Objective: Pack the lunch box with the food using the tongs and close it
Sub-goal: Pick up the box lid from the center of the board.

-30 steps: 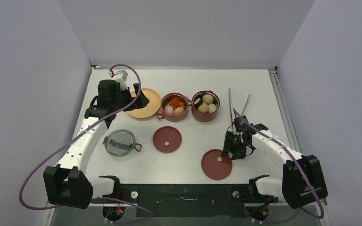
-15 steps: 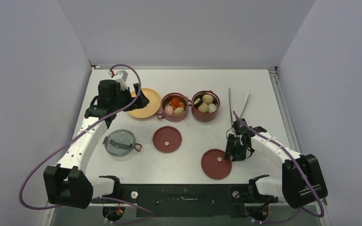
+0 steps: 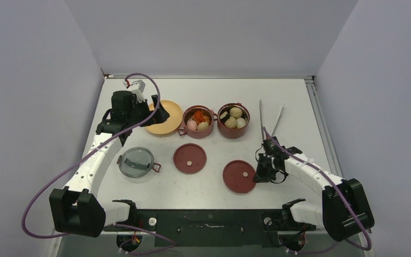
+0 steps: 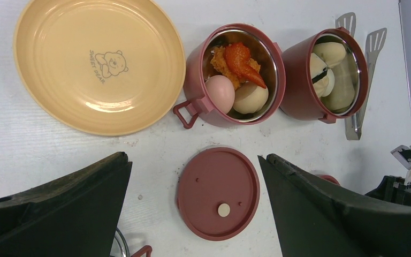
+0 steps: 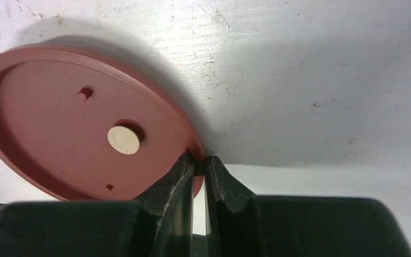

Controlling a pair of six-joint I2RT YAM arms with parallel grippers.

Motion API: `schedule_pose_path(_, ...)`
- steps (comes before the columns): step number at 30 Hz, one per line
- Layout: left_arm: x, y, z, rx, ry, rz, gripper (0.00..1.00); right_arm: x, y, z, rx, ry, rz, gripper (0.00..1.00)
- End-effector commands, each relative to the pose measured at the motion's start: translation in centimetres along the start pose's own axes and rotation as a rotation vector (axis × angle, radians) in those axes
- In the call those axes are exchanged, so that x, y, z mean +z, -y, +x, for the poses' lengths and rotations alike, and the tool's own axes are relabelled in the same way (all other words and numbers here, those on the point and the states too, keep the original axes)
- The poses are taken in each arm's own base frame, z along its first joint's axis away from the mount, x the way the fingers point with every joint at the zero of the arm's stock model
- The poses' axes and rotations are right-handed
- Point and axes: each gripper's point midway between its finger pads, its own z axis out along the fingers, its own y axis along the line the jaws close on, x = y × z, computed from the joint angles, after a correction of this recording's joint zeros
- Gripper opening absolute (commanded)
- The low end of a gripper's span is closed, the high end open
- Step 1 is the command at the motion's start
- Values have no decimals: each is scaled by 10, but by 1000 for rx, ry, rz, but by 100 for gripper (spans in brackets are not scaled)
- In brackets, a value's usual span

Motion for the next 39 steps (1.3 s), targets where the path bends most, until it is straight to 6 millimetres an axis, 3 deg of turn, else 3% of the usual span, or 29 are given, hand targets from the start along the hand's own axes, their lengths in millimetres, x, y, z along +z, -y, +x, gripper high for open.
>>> schedule_pose_path(1,-3,9,-8,15,26,33,97,-17,-14,-19,-25,100,-51,5)
schedule_pose_path(4,-3,9,-9,16,32,34,97,-36,-24,-33,-54,170,-77,5)
schedule_pose_path(10,-1,19,-7,48,39,52,98,-97,-39,-73,-118,373,-84,5)
schedule_pose_path(16,6,61,-13,57,18,153,99,-143,-56,-122,-141,519,-47,5)
schedule_pose_path(22,3,123,-40,77,51,280,99,-149,-102,-177,-99,569,-136,5)
schedule_pose_path(26,12,152,-49,74,16,336,99,-137,-114,-200,-92,526,-104,5)
schedule_pose_path(32,25,177,-53,82,4,366,100,-129,-119,-212,5,489,-62,5)
schedule_pose_path(39,60,190,-32,81,-75,362,95,-117,-102,-216,120,465,64,5)
